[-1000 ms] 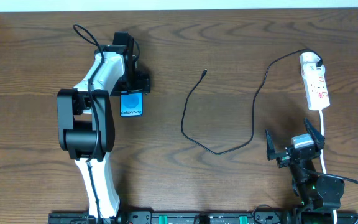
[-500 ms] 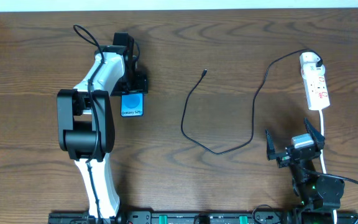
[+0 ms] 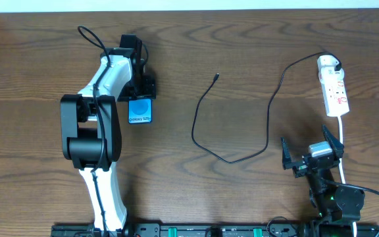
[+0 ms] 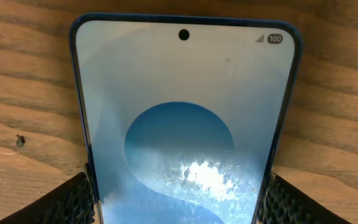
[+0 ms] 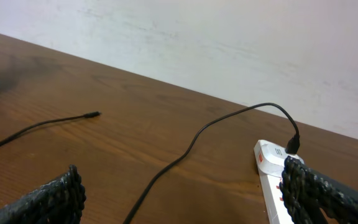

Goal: Plug charger to phone and switch on socket
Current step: 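Lower the left gripper and close it on the phone's bottom edge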

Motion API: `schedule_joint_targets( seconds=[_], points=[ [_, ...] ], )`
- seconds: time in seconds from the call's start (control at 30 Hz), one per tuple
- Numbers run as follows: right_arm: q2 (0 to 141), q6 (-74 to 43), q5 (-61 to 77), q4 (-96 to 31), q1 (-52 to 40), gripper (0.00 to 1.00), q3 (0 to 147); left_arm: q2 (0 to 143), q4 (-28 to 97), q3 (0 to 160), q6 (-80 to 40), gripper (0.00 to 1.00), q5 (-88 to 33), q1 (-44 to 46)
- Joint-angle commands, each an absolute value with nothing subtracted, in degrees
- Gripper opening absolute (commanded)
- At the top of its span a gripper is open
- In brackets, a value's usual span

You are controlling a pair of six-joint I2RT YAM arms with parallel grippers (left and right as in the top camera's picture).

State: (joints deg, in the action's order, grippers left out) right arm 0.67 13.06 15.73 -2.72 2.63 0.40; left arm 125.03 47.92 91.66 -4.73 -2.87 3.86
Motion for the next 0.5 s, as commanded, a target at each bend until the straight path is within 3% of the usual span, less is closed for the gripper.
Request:
schedule_joint_targets(
  seconds=[0.0, 0.47],
  points=[
    [0.32, 12.71, 15.55, -3.01, 2.09, 0.99, 0.32, 125.29, 49.43, 92.16, -5.23, 0.71, -1.87, 3.55],
    [0.32, 12.71, 15.55, -2.98, 2.09, 0.99, 0.32, 116.73, 50.87, 92.29, -5.30, 0.71, -2.55, 3.57]
  ],
)
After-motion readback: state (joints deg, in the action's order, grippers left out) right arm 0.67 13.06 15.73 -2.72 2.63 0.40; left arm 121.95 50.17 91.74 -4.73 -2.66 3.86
